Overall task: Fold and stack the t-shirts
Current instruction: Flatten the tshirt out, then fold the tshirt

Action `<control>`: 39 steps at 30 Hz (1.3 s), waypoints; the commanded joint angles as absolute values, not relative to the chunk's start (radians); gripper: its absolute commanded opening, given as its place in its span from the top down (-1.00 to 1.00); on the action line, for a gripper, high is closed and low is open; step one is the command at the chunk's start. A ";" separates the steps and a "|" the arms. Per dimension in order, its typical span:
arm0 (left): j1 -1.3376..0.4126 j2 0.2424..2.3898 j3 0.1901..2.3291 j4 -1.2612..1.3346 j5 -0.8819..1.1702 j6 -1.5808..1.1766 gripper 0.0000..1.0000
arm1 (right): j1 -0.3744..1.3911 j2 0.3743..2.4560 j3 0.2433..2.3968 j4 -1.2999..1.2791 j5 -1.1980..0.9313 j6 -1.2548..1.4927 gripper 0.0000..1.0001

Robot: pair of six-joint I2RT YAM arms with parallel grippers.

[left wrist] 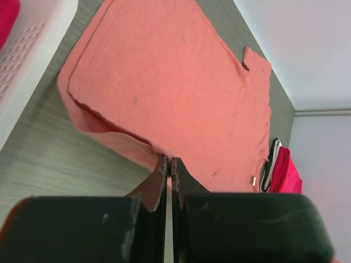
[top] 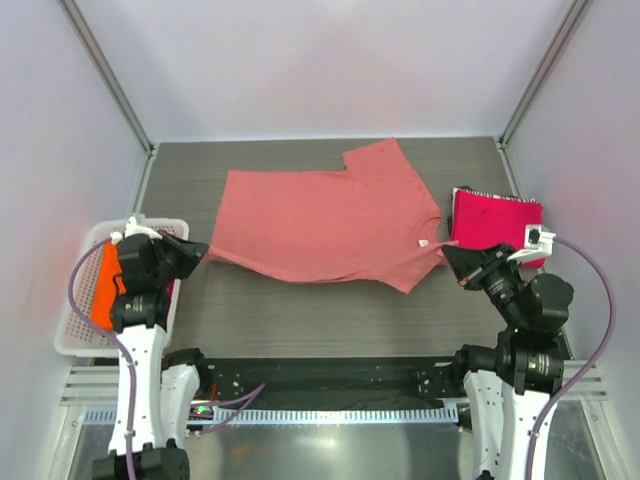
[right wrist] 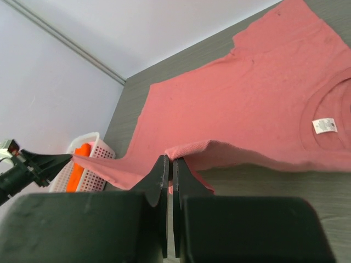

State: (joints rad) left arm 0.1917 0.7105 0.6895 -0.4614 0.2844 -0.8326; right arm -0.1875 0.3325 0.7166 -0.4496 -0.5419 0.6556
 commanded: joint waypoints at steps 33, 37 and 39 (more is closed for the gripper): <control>0.192 0.929 0.633 -0.447 -0.026 -0.942 1.00 | -0.124 1.043 0.900 -0.364 -0.336 0.598 0.98; 0.192 0.985 0.644 -0.405 -0.003 -0.960 1.00 | -0.074 1.147 0.966 -0.357 -0.289 0.584 0.98; 0.190 1.008 0.656 -0.384 -0.003 -0.968 1.00 | -0.066 1.184 0.997 -0.357 -0.276 0.578 0.98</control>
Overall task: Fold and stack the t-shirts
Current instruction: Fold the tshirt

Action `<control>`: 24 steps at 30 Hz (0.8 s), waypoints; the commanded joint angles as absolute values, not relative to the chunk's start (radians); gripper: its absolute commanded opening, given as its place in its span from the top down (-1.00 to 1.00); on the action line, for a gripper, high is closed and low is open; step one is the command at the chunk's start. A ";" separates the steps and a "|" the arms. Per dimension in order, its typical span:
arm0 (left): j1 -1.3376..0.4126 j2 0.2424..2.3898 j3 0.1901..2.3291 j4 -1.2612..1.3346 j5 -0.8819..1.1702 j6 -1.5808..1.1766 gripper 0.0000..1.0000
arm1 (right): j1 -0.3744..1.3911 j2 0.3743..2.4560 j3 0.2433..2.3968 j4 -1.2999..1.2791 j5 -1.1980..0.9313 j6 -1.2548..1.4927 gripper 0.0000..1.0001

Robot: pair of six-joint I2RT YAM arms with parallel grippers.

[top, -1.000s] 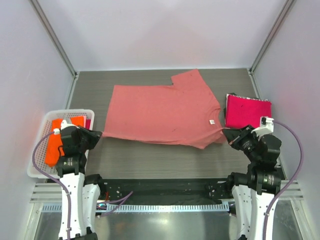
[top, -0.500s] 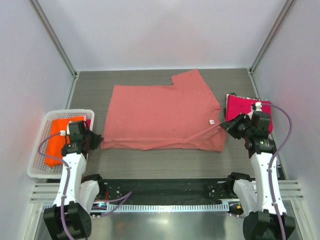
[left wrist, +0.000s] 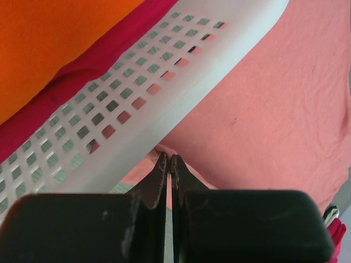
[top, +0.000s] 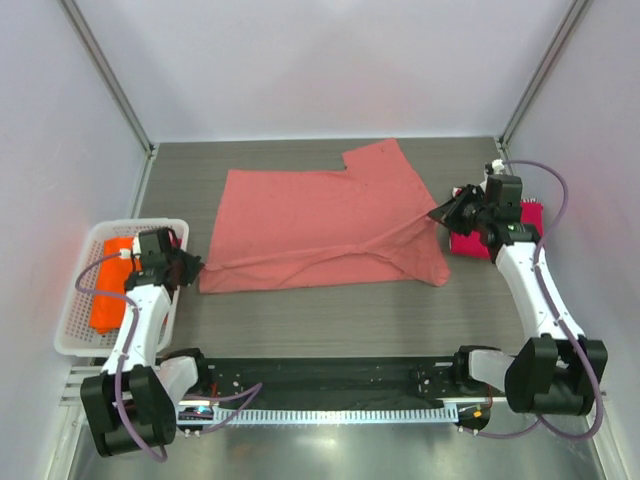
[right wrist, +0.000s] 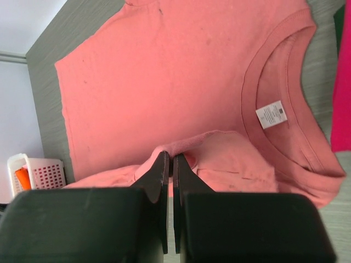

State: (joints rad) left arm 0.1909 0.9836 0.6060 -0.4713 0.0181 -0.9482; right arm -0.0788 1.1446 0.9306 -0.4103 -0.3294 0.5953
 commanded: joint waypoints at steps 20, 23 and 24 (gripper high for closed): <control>0.077 1.229 0.761 -0.310 -0.104 -1.022 1.00 | -0.041 1.361 1.154 -0.429 -0.141 0.505 0.98; 0.072 1.262 0.765 -0.292 -0.110 -1.025 1.00 | -0.040 1.388 1.169 -0.434 -0.137 0.499 0.97; 0.072 1.270 0.770 -0.288 -0.112 -1.025 1.00 | -0.040 1.393 1.172 -0.436 -0.137 0.499 0.97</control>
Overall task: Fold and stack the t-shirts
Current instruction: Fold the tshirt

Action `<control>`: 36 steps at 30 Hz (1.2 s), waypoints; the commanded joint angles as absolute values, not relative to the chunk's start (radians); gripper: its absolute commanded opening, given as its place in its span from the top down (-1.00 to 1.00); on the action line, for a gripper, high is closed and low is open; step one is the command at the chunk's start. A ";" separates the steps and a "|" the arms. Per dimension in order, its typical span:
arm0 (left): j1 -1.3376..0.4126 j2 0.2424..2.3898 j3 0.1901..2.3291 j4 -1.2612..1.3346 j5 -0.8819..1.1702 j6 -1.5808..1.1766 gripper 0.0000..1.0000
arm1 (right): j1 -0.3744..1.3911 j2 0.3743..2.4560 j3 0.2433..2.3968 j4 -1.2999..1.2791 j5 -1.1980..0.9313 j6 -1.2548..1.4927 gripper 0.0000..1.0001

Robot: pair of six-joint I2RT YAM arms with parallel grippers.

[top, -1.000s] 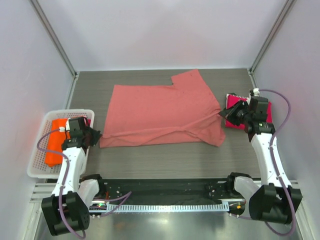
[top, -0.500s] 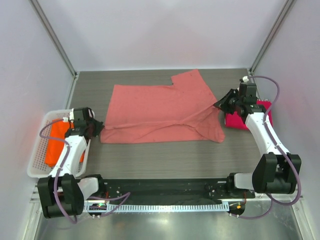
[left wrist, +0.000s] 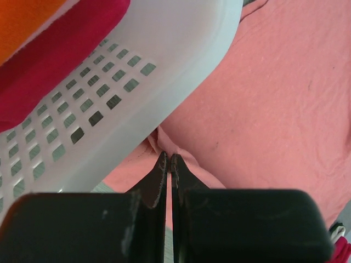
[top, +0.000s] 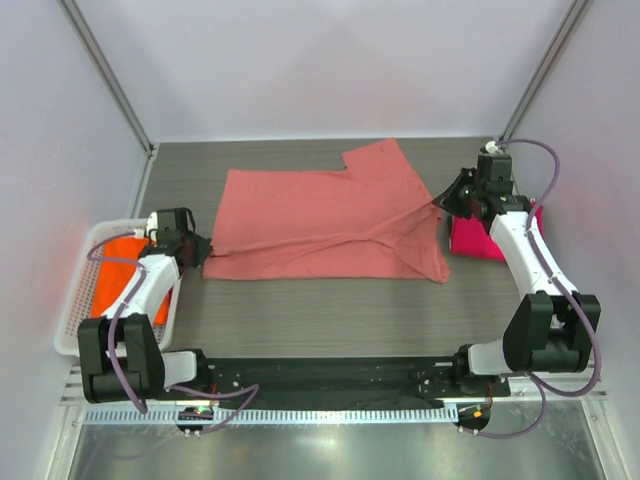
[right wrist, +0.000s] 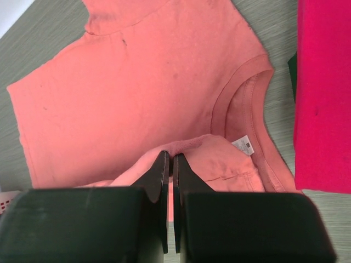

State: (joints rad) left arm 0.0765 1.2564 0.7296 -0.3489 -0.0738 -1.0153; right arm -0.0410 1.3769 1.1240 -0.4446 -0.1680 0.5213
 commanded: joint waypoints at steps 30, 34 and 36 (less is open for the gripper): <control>-0.031 0.786 0.546 -0.469 -0.193 -1.061 -0.39 | 0.084 0.871 0.542 -0.377 0.041 0.776 -0.13; -0.066 0.739 0.502 -0.468 -0.207 -1.094 -0.34 | 0.086 0.874 0.439 -0.342 0.052 0.830 -0.04; -0.083 0.759 0.491 -0.462 -0.216 -1.098 -0.33 | 0.086 0.879 0.410 -0.305 0.070 0.853 0.01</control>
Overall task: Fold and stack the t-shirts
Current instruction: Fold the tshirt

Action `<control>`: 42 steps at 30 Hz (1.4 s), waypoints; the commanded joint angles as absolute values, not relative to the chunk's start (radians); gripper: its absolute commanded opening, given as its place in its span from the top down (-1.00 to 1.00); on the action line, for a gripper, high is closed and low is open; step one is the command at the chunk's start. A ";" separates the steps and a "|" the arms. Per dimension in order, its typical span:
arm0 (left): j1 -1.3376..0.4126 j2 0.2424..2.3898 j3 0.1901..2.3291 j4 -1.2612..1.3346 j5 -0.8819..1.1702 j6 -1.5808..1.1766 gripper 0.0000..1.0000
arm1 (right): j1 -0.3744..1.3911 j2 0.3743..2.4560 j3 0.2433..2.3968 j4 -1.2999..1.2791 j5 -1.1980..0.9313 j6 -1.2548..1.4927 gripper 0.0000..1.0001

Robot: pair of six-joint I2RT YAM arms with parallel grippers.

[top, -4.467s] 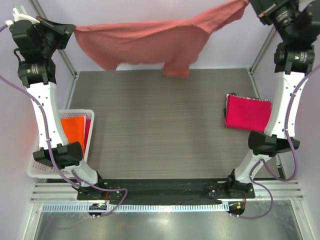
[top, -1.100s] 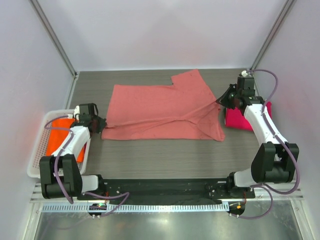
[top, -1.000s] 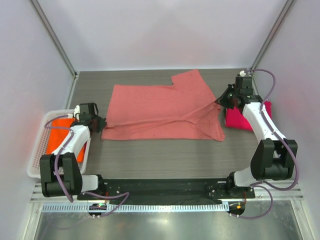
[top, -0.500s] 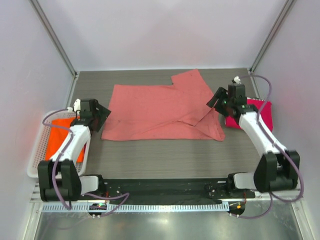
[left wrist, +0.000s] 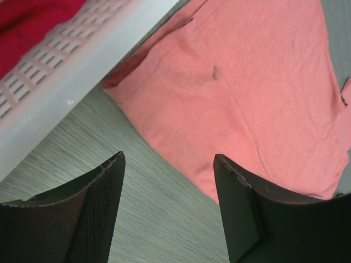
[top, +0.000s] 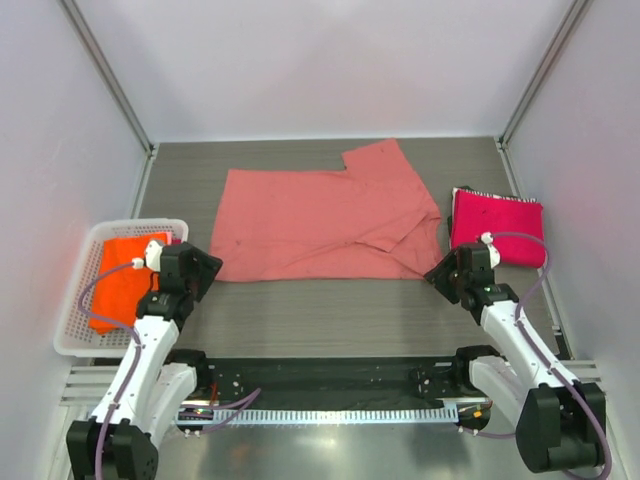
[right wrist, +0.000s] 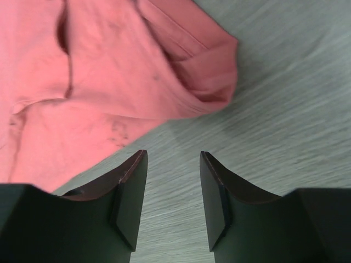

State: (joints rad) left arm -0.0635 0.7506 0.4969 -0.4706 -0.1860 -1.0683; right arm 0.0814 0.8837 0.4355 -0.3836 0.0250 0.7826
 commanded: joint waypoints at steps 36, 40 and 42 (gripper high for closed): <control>-0.120 1.052 0.457 -0.301 -0.293 -1.094 -0.24 | 0.090 0.943 0.414 -0.209 0.215 0.894 -0.02; -0.120 1.046 0.457 -0.307 -0.293 -1.100 -0.22 | 0.106 0.994 0.390 -0.132 0.184 0.923 0.07; -0.120 1.043 0.460 -0.311 -0.293 -1.100 -0.22 | 0.115 1.060 0.402 -0.127 0.172 0.926 0.07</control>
